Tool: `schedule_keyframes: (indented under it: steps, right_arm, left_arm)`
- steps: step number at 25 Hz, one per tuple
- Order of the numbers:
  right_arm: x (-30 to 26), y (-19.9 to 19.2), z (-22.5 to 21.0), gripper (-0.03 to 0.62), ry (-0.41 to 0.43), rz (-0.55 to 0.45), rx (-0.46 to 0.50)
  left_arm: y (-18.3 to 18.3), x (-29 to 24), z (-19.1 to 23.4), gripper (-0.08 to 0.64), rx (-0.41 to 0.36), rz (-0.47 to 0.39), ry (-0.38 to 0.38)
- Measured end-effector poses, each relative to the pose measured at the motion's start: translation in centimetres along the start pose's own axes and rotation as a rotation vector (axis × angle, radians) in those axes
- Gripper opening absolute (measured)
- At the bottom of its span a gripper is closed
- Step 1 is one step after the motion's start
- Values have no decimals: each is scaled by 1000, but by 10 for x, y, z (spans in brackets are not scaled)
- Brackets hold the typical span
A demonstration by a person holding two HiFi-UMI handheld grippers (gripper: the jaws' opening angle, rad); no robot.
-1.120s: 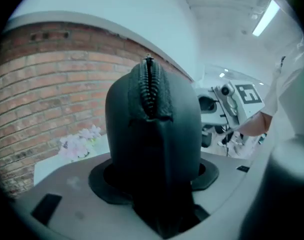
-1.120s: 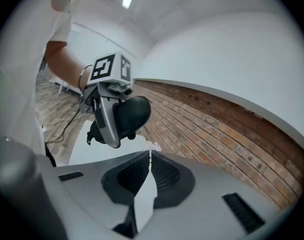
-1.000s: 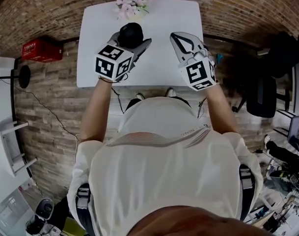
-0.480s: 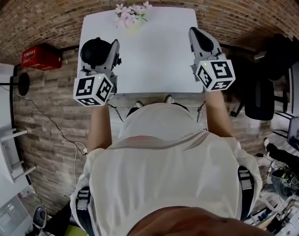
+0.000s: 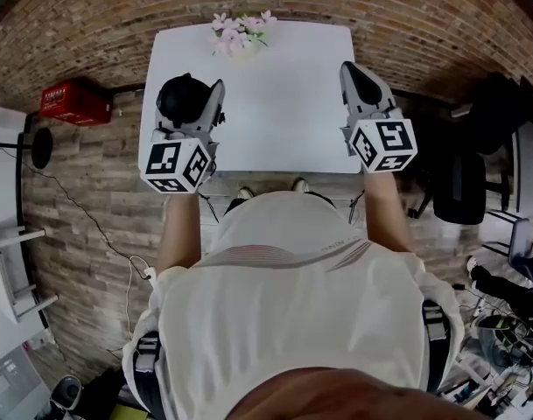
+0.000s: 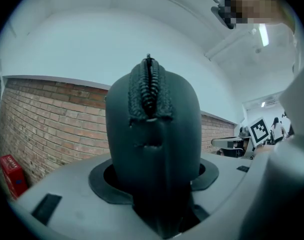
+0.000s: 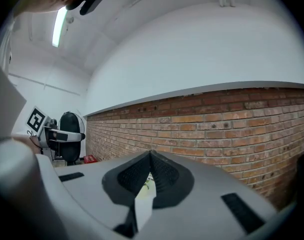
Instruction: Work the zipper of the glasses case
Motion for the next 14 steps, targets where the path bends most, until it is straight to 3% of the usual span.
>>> schedule_keyframes:
  steps: [14]
  right_arm:
    - [3, -5, 2, 51, 9, 26, 32]
  left_arm:
    - [-1, -6, -7, 265, -3, 37, -46]
Point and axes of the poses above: the fingertips, and each gripper's own axes: x backward along the fingers, z to its left, y out of its top, the point moved 6 cm from there along x, backward along the fingers, and after that the axes turned 15 degrees about -x, right-handed, at the moved point
